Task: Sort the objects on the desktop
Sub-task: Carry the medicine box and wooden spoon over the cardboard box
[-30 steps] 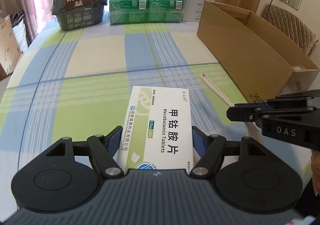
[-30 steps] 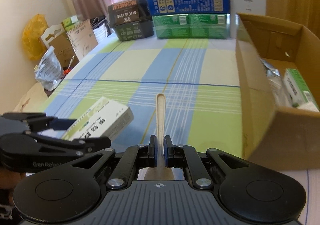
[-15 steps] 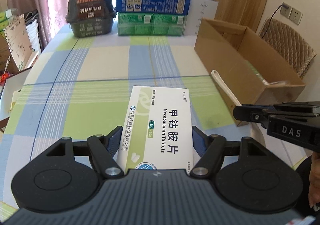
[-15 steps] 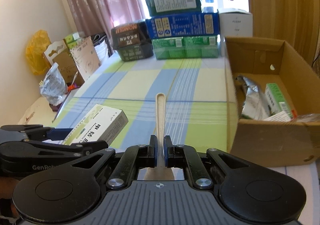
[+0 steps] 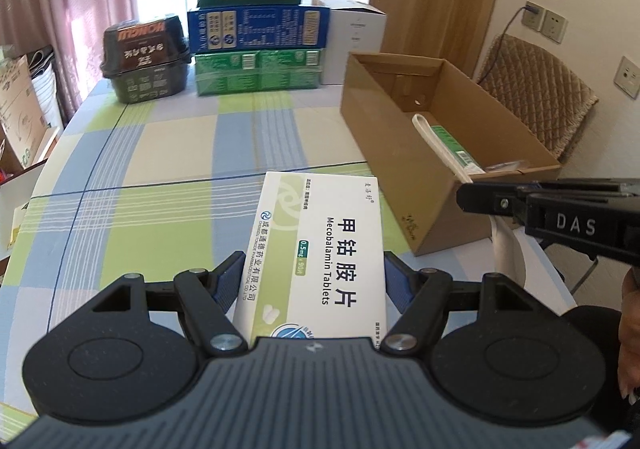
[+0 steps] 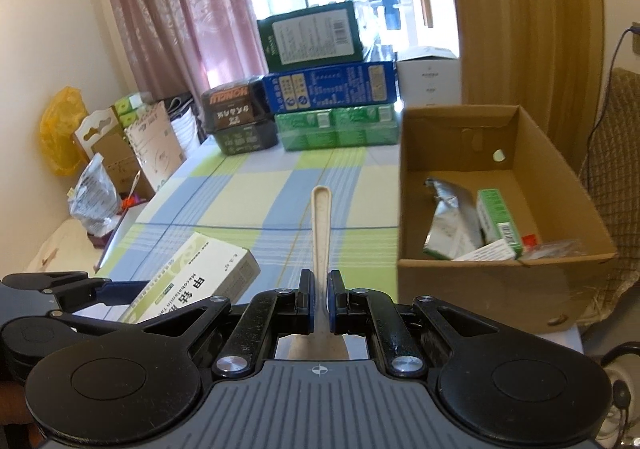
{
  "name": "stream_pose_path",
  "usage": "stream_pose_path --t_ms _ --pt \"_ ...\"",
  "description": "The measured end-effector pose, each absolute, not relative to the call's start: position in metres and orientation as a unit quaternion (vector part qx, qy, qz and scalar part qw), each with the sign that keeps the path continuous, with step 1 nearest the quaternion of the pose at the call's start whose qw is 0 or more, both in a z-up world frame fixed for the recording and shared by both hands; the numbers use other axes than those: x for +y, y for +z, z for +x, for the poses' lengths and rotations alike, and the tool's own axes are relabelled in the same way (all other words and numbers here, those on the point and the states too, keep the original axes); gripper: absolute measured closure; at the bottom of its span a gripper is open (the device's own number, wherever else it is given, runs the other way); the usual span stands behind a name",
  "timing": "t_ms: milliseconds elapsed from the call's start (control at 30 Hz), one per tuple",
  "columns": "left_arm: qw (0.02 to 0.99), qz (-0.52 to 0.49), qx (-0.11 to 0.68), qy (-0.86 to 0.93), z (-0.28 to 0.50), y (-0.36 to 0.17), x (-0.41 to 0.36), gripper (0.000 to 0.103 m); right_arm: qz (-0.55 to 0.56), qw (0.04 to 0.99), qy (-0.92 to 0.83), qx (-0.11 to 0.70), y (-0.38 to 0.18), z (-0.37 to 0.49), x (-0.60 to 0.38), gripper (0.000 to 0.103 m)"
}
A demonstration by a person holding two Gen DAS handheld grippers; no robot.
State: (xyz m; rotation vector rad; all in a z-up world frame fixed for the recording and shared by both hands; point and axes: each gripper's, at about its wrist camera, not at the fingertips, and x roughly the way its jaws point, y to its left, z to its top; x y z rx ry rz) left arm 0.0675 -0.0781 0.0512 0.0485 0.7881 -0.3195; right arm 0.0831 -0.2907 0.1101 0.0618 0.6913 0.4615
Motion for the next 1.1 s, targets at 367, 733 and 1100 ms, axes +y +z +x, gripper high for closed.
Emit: stream_pose_path --t_ms 367,733,1100 --pt "0.909 0.043 0.375 -0.176 0.062 0.062 -0.104 0.035 0.045 0.923 0.205 0.322 0.125 0.075 -0.319 0.100" --pt "0.907 0.048 0.370 -0.198 0.065 0.066 -0.134 0.035 0.056 0.934 0.160 0.313 0.133 0.078 -0.363 0.100" --pt "0.903 0.057 0.356 -0.233 0.073 0.076 -0.181 0.035 0.062 0.940 0.120 0.313 0.136 0.083 -0.408 0.100"
